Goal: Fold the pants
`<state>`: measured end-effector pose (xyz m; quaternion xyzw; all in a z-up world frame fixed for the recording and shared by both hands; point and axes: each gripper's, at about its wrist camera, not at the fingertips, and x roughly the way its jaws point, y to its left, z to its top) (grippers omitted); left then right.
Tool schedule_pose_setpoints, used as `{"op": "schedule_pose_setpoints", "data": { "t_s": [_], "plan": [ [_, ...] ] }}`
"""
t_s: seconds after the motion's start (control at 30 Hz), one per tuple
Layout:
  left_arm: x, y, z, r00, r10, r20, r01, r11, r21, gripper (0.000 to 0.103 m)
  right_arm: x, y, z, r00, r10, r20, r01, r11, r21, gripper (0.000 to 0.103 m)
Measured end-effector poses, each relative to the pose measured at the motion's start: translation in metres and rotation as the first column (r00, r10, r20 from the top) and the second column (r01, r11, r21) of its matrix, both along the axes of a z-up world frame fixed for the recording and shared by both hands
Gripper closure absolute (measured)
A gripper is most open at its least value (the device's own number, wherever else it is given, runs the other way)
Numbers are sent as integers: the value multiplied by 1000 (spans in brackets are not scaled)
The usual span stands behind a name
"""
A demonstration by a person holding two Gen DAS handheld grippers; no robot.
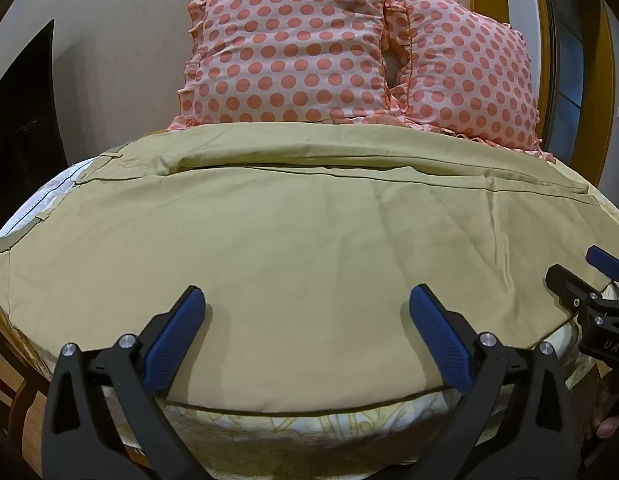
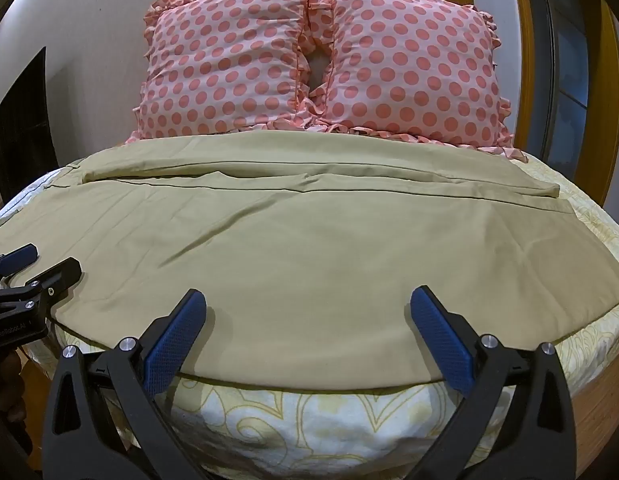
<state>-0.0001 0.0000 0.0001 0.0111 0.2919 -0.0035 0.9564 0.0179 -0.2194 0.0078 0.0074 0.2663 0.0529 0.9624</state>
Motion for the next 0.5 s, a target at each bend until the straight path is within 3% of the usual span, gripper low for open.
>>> {"op": "schedule_pose_setpoints", "data": {
  "t_s": [0.5],
  "plan": [
    [0,0,0,1000,0,-1,0,1000,1,2,0,0,0,1000,0,5,0,1000,-1,1]
  ]
}}
